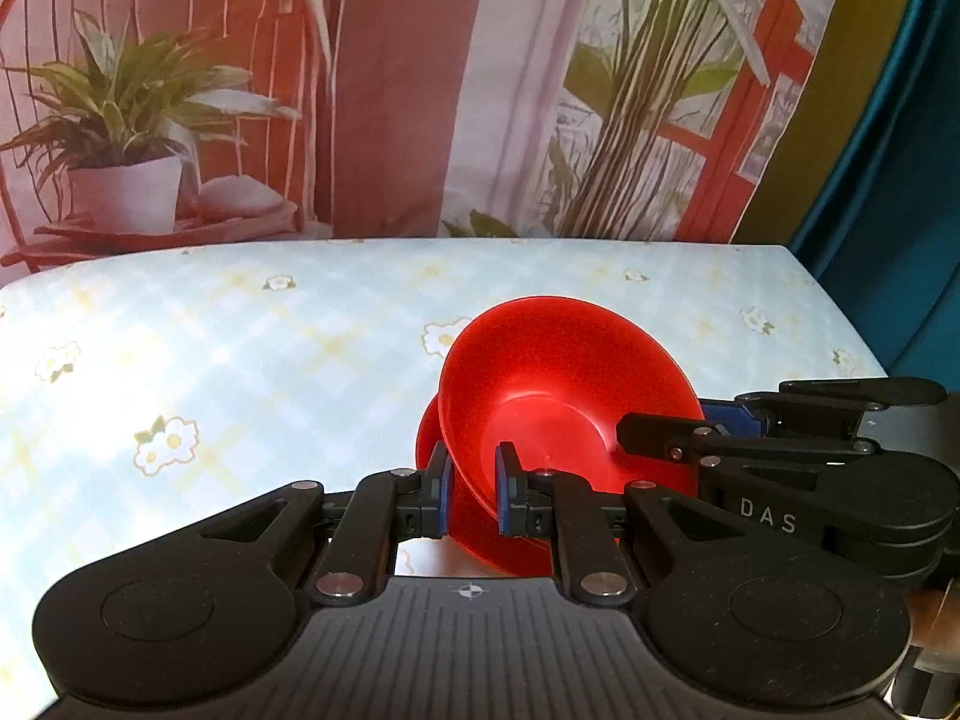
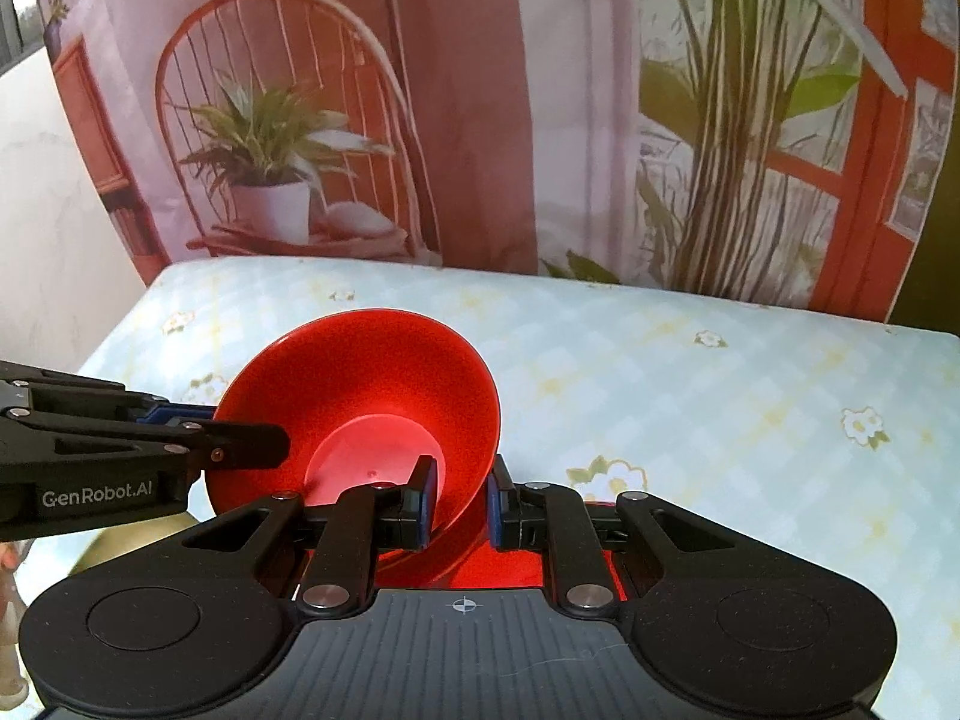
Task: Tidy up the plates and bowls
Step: 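Lift the red bowl with the left gripper and lower it into another red bowl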
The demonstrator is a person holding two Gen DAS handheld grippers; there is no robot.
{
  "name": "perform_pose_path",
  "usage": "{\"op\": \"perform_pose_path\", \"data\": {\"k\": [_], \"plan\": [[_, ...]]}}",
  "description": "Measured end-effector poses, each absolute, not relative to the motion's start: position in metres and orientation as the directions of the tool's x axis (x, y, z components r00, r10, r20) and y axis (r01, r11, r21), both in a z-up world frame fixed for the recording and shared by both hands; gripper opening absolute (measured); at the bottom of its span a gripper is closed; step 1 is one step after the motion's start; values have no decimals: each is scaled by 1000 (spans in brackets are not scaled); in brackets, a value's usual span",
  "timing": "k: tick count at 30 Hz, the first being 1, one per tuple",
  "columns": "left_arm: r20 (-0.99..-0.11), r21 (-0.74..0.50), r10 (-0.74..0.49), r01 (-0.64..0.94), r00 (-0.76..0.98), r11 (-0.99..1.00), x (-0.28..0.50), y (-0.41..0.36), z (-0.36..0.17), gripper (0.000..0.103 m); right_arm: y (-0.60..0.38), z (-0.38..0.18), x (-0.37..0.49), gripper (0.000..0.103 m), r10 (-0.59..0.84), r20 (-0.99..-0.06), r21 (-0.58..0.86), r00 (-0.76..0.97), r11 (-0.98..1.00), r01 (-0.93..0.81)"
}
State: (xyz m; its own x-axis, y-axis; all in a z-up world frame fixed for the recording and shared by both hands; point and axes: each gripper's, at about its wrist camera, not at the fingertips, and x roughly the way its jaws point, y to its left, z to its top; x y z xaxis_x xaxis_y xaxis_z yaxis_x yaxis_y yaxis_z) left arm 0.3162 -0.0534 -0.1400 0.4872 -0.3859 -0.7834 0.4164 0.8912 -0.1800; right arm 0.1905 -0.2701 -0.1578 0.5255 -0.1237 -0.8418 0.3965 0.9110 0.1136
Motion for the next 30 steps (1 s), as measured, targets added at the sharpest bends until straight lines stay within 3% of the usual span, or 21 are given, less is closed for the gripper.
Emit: {"op": "perform_pose_path", "data": {"k": [30], "plan": [[-799,-152,-335,372,499,916,319,-49,-147,15,-267,-166,194,20,-150,-848,59,508,926,373]]}}
